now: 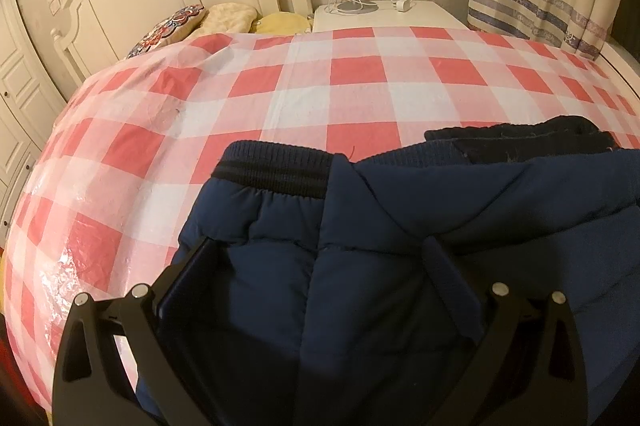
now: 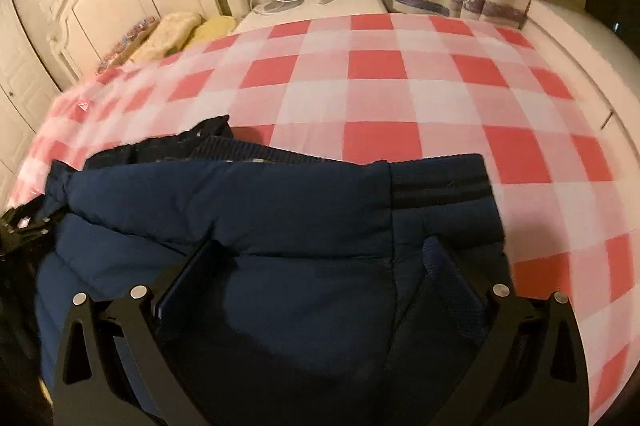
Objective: Fold large clothes
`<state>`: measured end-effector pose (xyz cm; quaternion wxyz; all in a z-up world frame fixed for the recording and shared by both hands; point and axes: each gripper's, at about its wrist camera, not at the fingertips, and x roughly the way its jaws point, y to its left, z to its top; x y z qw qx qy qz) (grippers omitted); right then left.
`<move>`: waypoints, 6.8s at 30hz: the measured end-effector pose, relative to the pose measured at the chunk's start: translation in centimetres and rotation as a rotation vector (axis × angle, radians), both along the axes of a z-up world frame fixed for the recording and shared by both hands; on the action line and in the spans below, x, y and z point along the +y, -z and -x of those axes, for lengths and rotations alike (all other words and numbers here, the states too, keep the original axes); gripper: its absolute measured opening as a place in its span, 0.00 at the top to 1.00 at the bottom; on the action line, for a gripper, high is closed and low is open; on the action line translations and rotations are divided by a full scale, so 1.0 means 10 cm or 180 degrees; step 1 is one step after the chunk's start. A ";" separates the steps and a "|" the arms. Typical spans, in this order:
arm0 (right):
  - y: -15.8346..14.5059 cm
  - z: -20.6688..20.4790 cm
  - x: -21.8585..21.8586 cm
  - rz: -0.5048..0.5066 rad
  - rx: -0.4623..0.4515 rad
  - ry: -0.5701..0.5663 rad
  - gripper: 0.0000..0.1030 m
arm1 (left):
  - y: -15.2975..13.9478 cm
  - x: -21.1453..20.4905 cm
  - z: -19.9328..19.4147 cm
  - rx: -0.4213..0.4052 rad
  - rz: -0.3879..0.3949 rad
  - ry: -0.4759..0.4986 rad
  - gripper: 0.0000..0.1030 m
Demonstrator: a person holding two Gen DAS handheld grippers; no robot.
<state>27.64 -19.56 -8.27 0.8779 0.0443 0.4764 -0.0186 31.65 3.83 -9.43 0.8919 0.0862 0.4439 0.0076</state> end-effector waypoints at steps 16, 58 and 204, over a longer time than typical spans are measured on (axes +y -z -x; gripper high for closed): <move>-0.12 -0.06 1.03 0.0500 -0.0087 -0.0722 0.05 | 0.00 0.06 0.00 0.0033 0.0136 -0.0005 0.02; -0.17 1.94 -0.35 -0.0194 -0.0809 -0.0035 0.05 | -0.04 0.22 1.17 -0.0423 0.0246 0.0232 0.02; -0.14 2.17 2.03 0.0769 -0.1302 -0.1729 0.04 | -1.02 0.76 0.84 0.0212 0.2100 0.1420 0.84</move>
